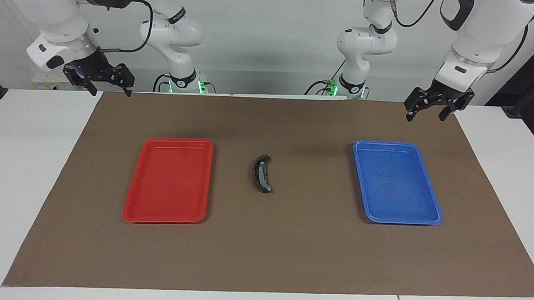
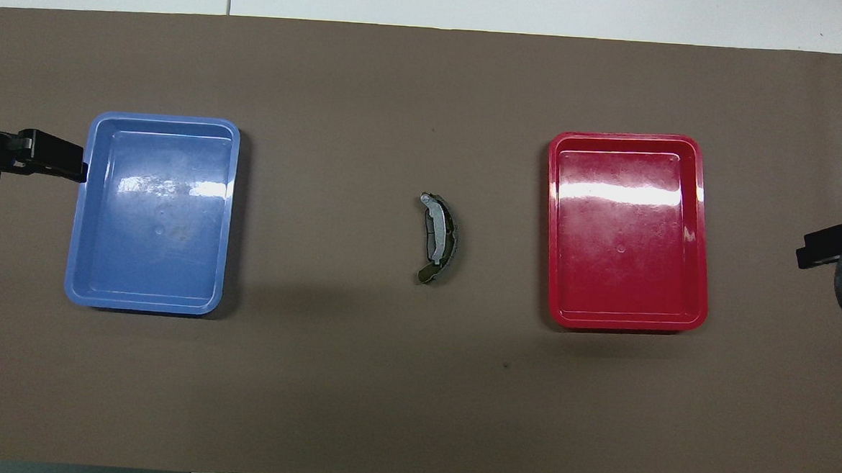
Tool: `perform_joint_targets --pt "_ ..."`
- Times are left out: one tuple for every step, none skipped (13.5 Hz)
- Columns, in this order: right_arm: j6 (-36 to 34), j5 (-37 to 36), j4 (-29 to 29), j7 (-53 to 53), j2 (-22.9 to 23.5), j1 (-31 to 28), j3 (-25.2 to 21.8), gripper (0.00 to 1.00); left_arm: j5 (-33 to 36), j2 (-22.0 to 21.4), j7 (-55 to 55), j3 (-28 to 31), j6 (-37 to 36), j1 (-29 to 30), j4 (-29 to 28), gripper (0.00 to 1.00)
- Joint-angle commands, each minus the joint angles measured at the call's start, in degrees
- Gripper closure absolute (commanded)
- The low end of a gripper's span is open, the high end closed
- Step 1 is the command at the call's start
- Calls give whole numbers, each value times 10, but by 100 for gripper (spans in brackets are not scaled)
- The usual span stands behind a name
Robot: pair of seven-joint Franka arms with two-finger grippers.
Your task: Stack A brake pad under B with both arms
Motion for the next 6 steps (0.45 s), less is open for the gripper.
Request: perform_joint_targets --pt "12 7 -2 -10 -4 -7 4 0 -9 -6 17 -2 -27 3 -4 0" --pt "11 8 -1 -12 -4 -7 1 0 -10 -5 18 -2 -35 3 -4 0" --pt "11 8 -1 -12 -6 -7 -1 0 -14 -5 18 -2 -37 4 -4 0" --pt "11 8 -2 -11 -6 -7 -1 0 -17 -5 18 -2 -39 4 -3 0" --pt "11 8 -2 -10 -6 -7 0 0 -17 -5 18 -2 -42 4 -3 0" --pt "12 7 -2 -10 -6 -7 1 0 -18 -5 18 -2 -43 4 -3 0"
